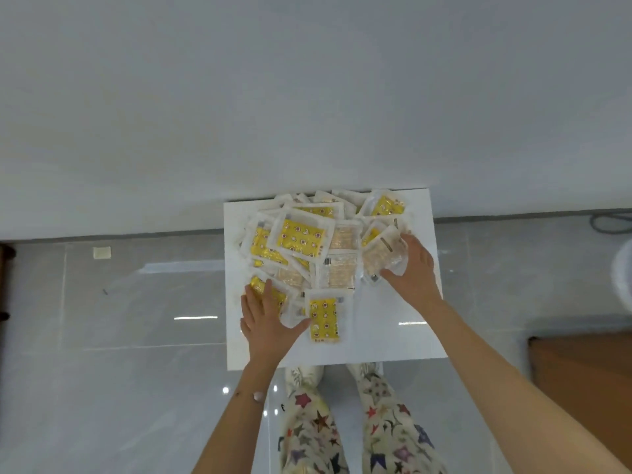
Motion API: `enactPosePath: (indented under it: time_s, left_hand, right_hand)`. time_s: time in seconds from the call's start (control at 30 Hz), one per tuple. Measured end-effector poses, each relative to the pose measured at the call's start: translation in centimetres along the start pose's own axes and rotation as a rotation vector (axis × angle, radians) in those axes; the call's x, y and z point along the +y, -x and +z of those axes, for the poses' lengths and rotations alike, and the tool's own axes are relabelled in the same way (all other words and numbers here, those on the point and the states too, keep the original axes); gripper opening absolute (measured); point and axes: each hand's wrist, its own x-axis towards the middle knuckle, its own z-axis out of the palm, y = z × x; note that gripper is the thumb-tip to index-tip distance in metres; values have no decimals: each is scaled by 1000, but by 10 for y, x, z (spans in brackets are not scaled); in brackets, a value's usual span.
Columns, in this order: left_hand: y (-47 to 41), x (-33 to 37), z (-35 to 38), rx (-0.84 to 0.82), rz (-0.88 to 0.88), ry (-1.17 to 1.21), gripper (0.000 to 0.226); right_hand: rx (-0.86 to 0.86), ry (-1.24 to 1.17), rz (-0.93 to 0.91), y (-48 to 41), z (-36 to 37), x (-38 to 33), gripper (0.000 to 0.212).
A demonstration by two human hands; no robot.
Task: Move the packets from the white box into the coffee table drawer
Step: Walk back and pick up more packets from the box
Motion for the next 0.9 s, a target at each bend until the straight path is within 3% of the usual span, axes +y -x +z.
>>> enactPosePath:
  time_s: [0.17,0.27,0.47,0.67,0.9]
  left_hand:
    - [2,13,22,52,-27,-12,126]
    - [4,23,28,75,-48,-5,122]
    - [12,25,28,124,-71,46,114]
    - [5,7,26,151,-90,86,103]
    - [5,-4,25,155,-57,129,96]
  right_hand:
    - [96,29,-13,-19,12,-1,90]
    - [132,112,69,-20,13,-6,93]
    - [94,153,205,-15,10,-7,80]
    - [66,-183,210,3,15,9,33]
    - [6,-480,286,31,17,25,35]
